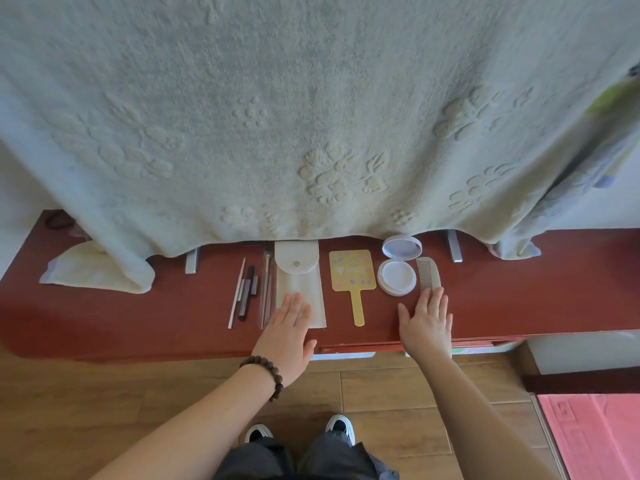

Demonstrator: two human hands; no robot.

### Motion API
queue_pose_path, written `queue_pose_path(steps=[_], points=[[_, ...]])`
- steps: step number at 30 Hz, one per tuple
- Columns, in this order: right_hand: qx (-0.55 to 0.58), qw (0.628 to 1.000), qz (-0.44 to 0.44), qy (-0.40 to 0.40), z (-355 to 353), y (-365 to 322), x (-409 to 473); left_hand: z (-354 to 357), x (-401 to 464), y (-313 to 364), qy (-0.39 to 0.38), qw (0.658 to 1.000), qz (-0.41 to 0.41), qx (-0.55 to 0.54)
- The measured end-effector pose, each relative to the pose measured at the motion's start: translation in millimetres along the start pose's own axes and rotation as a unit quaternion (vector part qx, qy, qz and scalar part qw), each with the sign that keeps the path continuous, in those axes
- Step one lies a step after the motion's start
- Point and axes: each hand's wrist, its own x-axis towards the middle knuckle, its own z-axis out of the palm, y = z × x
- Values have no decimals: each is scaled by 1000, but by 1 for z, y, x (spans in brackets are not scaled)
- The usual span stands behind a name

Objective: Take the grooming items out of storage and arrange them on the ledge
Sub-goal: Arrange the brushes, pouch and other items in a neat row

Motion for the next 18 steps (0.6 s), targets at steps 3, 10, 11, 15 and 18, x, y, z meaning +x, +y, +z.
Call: queue_pose_path(steps=[3, 10, 11, 15, 18], points=[[4, 999, -6, 38, -3, -8, -11, 0, -1, -3, 0, 1000, 9, -15], [-3, 963, -267, 16, 27, -83, -72, -7, -17, -23, 112, 991, 21, -77], [-11, 959, -282, -6, 32, -93, -78, -7, -23, -30, 150, 985, -1, -84], [-66, 946, -312, -54, 46, -123, -86, -6, -42, -66, 171, 975, -116, -87], [-98, 934, -334, -83, 52, -144, -86, -3, -45, -83, 83, 979, -165, -86]])
